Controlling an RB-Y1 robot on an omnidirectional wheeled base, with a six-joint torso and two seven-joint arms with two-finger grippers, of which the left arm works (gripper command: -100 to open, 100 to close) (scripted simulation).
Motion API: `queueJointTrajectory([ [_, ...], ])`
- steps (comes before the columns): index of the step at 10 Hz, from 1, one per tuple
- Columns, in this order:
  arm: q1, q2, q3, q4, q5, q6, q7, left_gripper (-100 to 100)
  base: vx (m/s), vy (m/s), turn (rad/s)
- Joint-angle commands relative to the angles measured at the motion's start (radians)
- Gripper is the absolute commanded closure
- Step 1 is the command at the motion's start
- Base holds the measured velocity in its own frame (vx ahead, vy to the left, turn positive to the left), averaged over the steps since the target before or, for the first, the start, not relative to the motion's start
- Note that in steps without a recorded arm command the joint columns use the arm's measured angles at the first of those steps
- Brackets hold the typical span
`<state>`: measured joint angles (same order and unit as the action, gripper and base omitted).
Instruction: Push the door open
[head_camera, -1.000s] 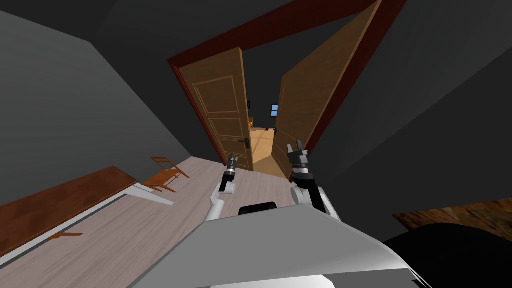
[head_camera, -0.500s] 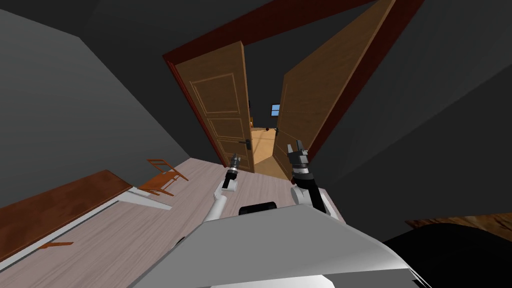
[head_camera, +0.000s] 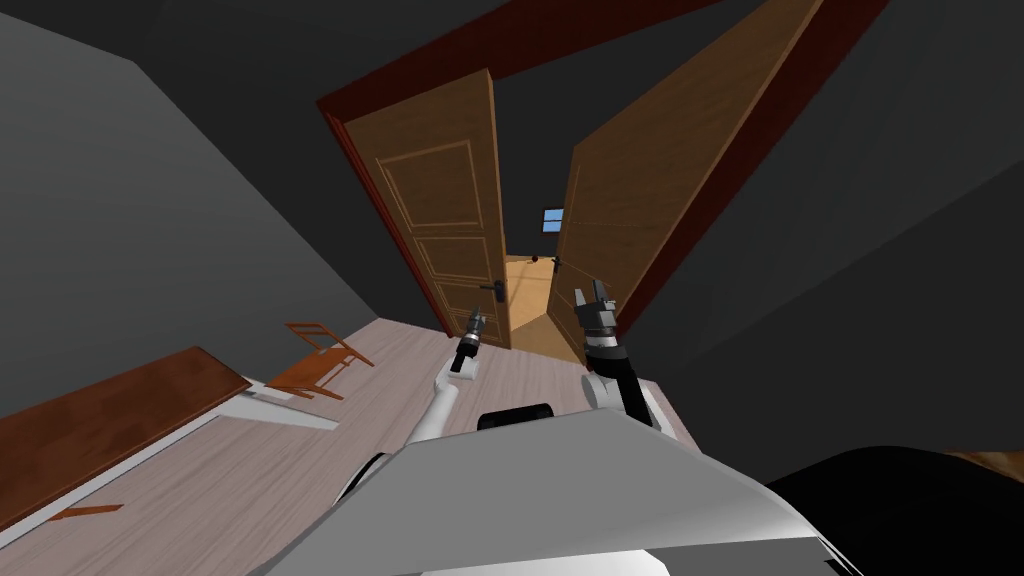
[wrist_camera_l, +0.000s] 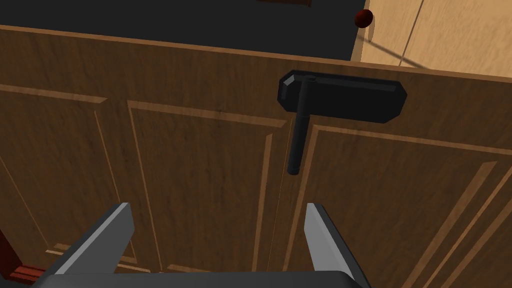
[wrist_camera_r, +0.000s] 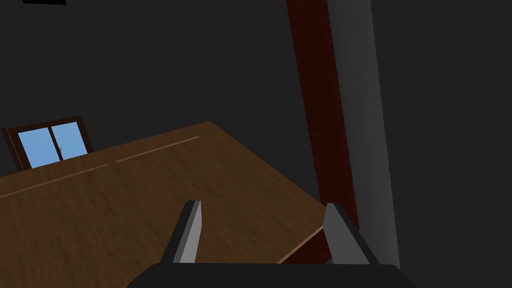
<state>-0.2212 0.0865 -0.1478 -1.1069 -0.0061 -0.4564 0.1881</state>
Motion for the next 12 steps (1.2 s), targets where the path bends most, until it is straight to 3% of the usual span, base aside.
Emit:
queueJointTrajectory([
  [1,-0.027,-0.004,-0.006,0.04,-0.003,0.003,0.0,-100,0.074,0.054,-0.015],
  [12,-0.166,-0.023,-0.042,0.265,-0.021,0.01,0.005,-100,0.09,0.055,-0.013],
])
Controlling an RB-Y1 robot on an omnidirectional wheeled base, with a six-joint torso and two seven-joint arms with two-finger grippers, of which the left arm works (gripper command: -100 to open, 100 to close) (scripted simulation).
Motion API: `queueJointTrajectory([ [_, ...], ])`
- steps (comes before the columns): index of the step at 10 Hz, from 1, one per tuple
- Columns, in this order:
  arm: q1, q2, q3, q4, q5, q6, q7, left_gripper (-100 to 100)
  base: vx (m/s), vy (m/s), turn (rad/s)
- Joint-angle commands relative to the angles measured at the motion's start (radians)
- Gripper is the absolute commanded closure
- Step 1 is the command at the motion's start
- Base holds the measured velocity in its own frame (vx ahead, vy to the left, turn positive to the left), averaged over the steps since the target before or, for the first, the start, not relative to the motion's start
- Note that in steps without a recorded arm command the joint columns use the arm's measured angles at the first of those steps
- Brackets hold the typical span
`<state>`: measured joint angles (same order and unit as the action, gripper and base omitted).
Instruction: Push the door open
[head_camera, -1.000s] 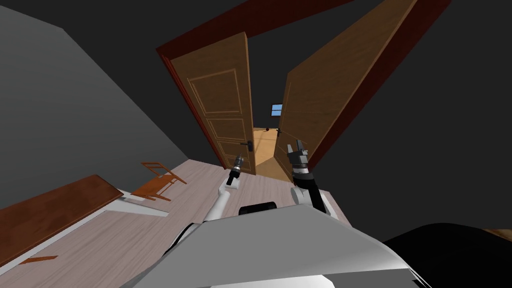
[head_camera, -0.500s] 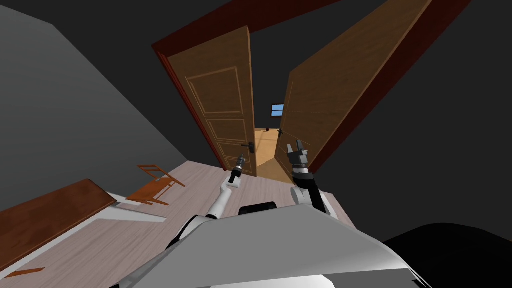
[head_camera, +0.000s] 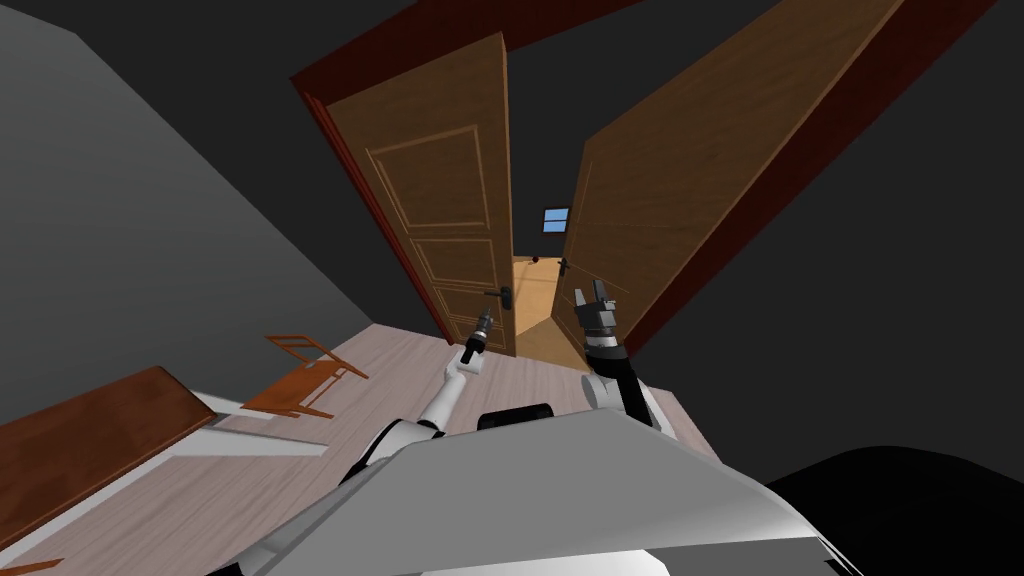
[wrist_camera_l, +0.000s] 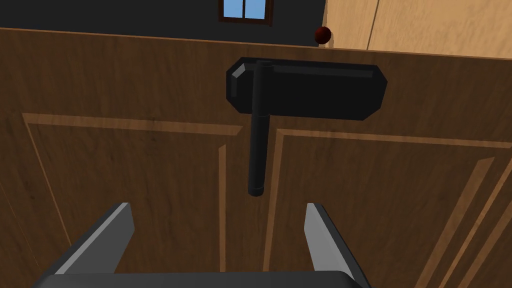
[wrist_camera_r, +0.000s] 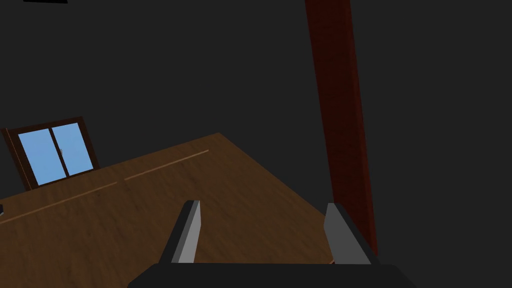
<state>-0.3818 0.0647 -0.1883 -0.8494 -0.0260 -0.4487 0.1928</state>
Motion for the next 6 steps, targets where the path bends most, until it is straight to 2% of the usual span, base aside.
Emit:
queueJointTrajectory([
  [1,-0.026,-0.005,-0.007,0.04,-0.003,0.003,0.001,-100,0.111,0.057,-0.013],
  [6,-0.081,-0.018,-0.021,0.129,-0.01,0.006,0.003,-100,0.107,0.049,-0.012],
])
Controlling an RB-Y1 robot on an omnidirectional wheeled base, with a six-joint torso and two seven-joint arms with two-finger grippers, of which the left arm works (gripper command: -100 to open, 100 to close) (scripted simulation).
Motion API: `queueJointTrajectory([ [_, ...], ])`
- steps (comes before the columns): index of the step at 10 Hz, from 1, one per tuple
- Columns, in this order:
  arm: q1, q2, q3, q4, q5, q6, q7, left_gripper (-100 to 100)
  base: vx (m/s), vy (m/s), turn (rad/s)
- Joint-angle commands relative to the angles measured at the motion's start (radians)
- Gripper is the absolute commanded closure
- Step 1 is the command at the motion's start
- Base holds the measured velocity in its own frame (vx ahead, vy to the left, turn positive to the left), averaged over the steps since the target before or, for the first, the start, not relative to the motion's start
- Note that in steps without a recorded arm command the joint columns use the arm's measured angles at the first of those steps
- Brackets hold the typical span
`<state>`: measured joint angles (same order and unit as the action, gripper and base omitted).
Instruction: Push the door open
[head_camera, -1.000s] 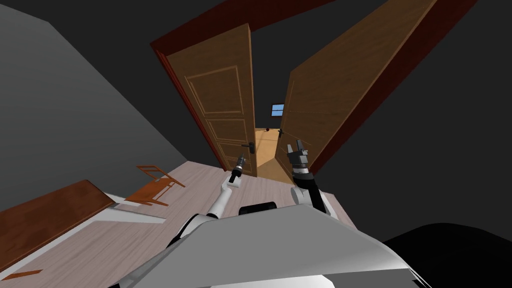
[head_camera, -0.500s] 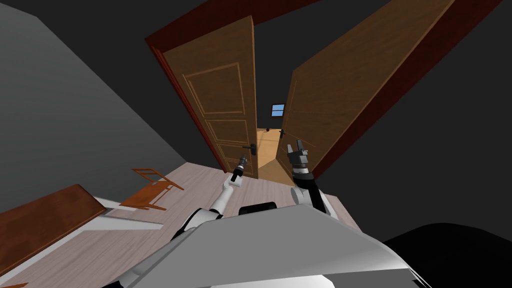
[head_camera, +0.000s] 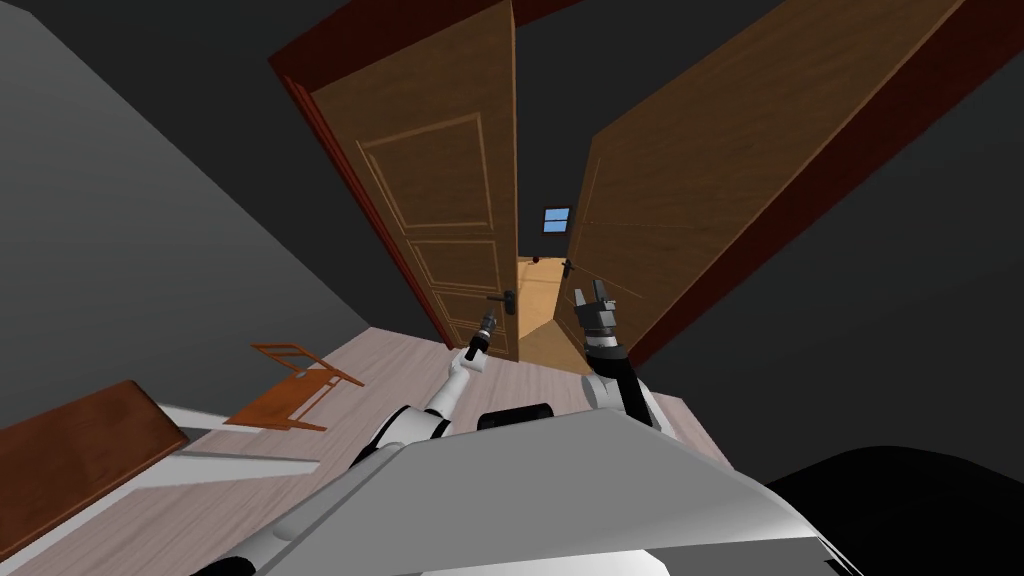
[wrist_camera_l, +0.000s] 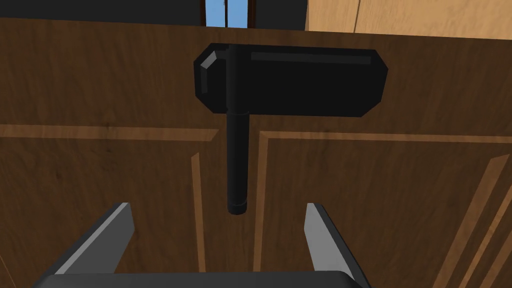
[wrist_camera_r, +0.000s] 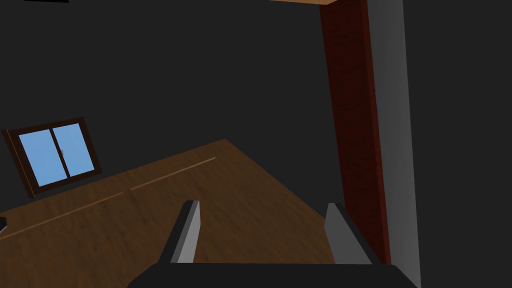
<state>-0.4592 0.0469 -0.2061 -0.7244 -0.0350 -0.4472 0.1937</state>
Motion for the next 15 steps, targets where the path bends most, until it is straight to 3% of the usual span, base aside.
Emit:
queueJointTrajectory([
  [1,0.0,0.0,0.0,0.0,0.0,0.0,0.0,-100,0.049,0.026,-0.005],
  [5,-0.004,0.013,0.009,0.008,0.003,0.0,-0.003,-100,0.157,-0.051,-0.022],
  [10,-0.007,0.007,0.016,0.013,0.005,0.0,-0.006,-100,0.181,-0.053,-0.021],
  [11,-0.007,0.007,0.016,0.013,0.005,0.0,-0.006,100,-0.01,0.002,0.007],
  [15,-0.007,0.007,0.016,0.013,0.005,0.0,-0.006,100,-0.009,0.003,-0.006],
])
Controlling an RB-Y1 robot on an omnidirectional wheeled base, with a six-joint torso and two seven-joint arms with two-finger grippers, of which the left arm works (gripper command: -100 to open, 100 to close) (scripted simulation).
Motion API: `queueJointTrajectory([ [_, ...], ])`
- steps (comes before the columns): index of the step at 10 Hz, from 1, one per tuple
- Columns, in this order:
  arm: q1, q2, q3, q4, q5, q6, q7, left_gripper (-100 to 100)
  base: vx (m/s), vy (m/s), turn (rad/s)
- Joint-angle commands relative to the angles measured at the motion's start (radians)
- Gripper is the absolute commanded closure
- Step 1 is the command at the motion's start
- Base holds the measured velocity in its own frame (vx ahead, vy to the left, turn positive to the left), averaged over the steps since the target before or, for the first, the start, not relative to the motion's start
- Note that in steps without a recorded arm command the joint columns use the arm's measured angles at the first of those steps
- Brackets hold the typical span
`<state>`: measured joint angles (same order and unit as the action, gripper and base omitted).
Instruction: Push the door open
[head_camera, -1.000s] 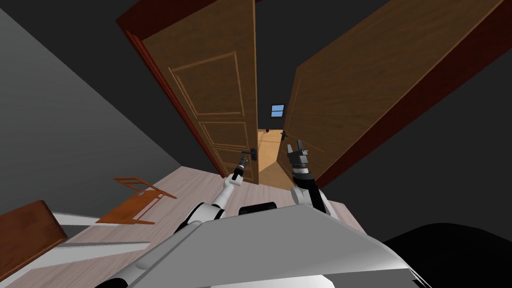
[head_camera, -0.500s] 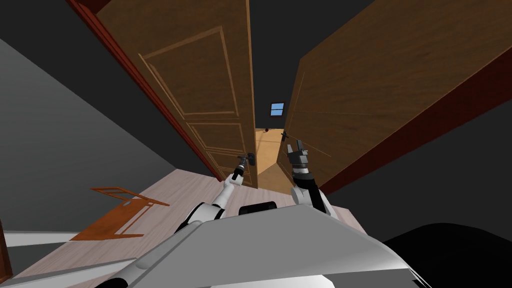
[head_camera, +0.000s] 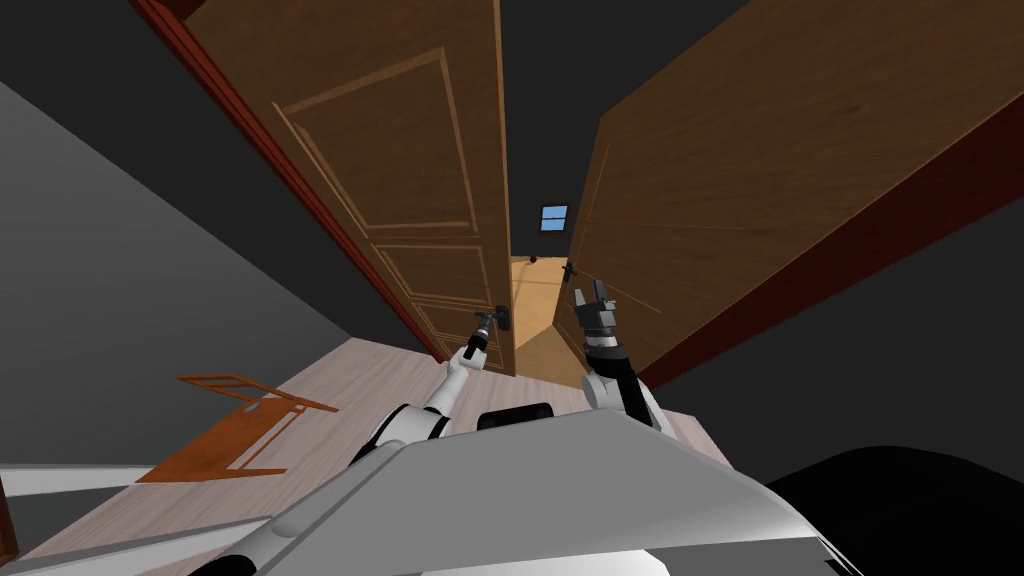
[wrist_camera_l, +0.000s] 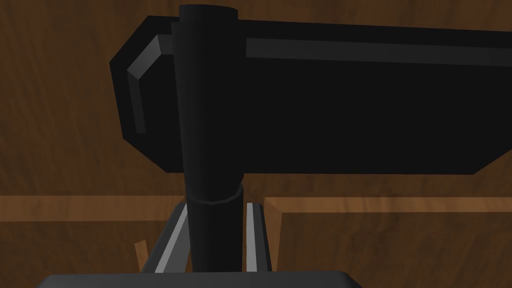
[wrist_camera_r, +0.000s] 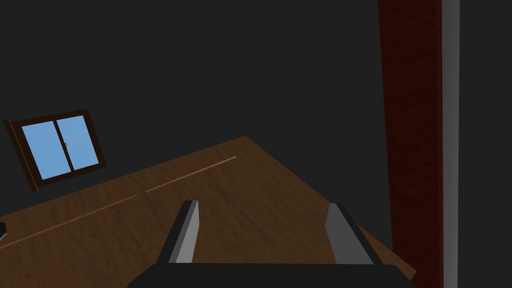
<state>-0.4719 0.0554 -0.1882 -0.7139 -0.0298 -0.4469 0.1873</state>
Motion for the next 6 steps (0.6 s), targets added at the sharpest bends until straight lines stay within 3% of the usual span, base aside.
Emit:
queueJointTrajectory([
  [1,0.006,-0.001,-0.002,0.003,0.0,0.0,0.0,100,0.0,0.0,0.0],
  [4,0.001,0.012,0.026,0.003,0.007,0.0,-0.011,100,0.131,-0.082,0.039],
  [6,0.002,0.02,0.046,0.006,0.012,0.0,-0.019,100,0.19,-0.131,0.045],
])
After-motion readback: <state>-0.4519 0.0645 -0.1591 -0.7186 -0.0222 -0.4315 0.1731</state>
